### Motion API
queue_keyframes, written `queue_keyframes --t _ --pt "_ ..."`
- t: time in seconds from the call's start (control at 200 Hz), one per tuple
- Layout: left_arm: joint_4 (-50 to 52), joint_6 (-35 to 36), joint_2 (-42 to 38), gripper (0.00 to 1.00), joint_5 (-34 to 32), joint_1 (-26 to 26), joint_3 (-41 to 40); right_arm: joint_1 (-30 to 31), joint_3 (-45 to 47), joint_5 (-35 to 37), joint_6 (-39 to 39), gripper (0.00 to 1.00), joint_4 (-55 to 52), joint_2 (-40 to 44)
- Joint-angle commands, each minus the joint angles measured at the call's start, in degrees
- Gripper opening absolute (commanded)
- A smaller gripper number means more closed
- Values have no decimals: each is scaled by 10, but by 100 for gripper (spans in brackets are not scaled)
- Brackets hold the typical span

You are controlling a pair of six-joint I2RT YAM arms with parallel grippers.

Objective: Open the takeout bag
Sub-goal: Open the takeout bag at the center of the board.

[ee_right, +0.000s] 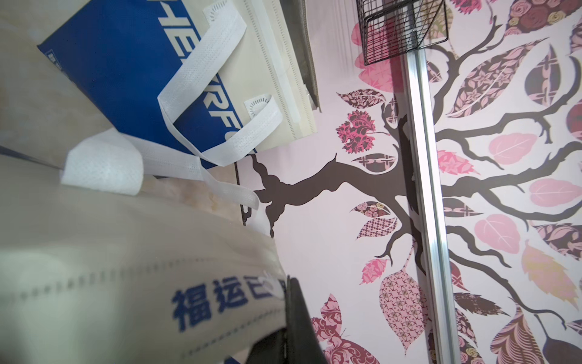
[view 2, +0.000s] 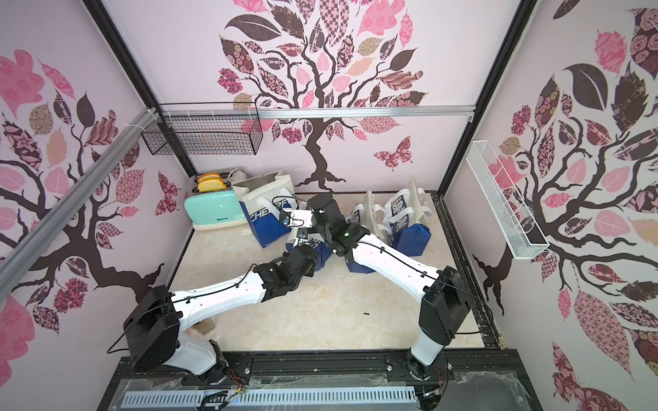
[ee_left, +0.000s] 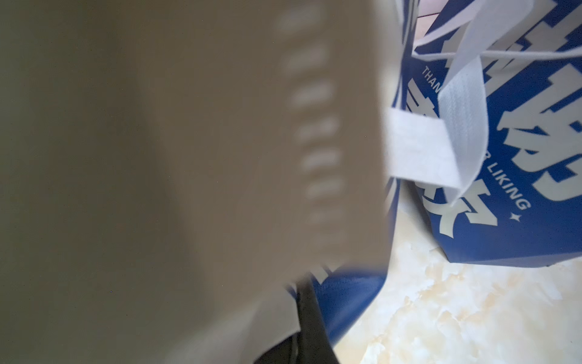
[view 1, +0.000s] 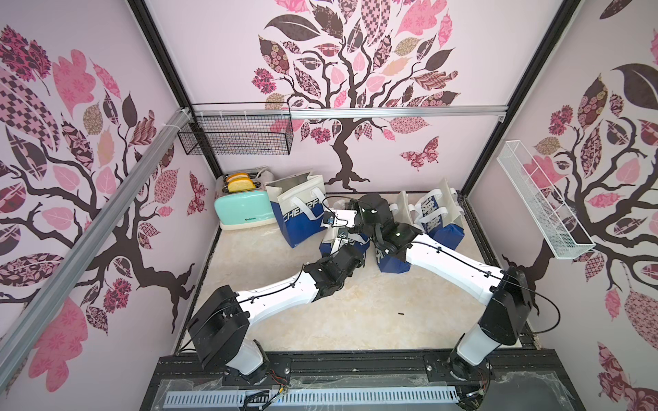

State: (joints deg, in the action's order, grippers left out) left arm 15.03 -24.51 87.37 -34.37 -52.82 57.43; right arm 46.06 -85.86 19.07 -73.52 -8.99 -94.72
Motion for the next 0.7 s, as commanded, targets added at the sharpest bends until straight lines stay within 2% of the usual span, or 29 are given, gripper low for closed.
queue_keyframes --t 0.0,0.695 --pt "92 1 26 0 50 -2 -16 9 -56 9 -19 0 63 17" --pt "118 -7 45 0 88 1 -6 -6 -130 4 -74 0 21 -9"
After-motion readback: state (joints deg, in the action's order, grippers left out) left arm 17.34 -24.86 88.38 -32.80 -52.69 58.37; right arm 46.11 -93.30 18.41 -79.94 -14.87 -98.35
